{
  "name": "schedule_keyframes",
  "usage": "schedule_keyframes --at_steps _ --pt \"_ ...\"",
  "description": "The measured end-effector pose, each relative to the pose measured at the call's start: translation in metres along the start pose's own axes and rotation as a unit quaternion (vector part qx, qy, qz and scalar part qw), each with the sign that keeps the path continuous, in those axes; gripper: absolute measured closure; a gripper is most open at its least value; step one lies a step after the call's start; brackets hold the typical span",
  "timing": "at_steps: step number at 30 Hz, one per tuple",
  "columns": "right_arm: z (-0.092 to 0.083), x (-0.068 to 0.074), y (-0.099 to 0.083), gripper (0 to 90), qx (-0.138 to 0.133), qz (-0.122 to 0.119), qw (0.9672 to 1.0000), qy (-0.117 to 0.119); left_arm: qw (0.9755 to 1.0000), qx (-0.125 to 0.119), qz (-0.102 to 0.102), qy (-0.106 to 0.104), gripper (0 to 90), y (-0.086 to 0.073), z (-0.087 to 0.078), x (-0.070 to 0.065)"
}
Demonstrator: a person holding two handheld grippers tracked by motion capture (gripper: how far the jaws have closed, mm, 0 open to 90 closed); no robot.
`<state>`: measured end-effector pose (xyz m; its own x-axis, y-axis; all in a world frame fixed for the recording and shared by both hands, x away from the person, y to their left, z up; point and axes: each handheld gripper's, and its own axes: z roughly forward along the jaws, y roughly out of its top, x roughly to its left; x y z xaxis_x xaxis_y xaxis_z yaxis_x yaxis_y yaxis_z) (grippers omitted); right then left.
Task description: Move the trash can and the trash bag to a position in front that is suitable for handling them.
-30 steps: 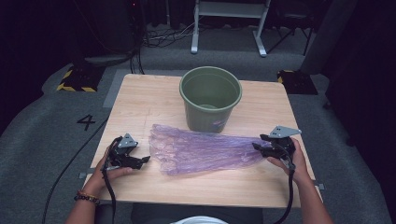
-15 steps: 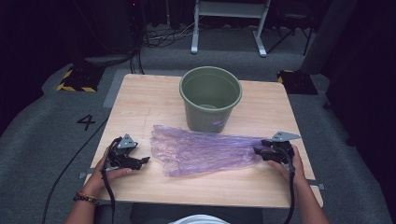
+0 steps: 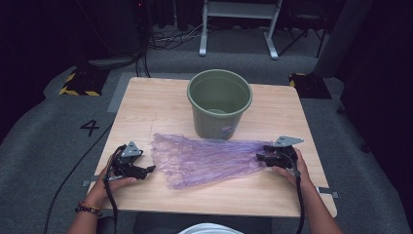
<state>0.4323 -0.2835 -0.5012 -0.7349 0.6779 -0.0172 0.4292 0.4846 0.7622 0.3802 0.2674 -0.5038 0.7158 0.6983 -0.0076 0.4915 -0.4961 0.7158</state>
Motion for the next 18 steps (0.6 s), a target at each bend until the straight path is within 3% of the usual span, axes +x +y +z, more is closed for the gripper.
schedule_keyframes --at_steps 4,8,11,13,14,15,16,18 --pt "0.004 0.003 0.004 46.0 0.003 -0.016 0.9994 0.030 1.0000 0.000 0.000 0.002 17.2 -0.003 -0.003 0.000" --pt "0.007 0.005 0.007 45.7 0.005 -0.027 0.9988 0.040 1.0000 -0.001 -0.003 0.002 17.2 -0.006 -0.006 0.000" --pt "0.010 0.004 0.010 43.2 0.005 -0.035 0.9988 0.033 1.0000 0.001 0.001 0.005 17.2 -0.007 -0.007 0.001" --pt "0.010 0.003 0.012 41.5 0.008 -0.040 0.9991 0.014 1.0000 0.001 -0.001 0.005 17.2 -0.007 -0.007 0.000" --pt "0.006 0.003 0.015 41.9 -0.010 -0.038 0.9992 -0.009 1.0000 0.001 -0.001 0.004 17.2 -0.007 -0.007 0.000" --pt "0.002 0.003 0.016 43.9 -0.031 -0.034 0.9989 -0.005 1.0000 0.000 -0.002 0.005 17.3 -0.007 -0.007 0.000" --pt "0.002 0.003 0.016 43.9 -0.031 -0.034 0.9989 -0.005 1.0000 0.000 -0.002 0.005 17.3 -0.007 -0.007 0.000" --pt "-0.008 0.005 0.020 44.6 -0.052 -0.029 0.9978 -0.028 1.0000 0.001 -0.001 0.005 17.3 -0.007 -0.007 0.000"
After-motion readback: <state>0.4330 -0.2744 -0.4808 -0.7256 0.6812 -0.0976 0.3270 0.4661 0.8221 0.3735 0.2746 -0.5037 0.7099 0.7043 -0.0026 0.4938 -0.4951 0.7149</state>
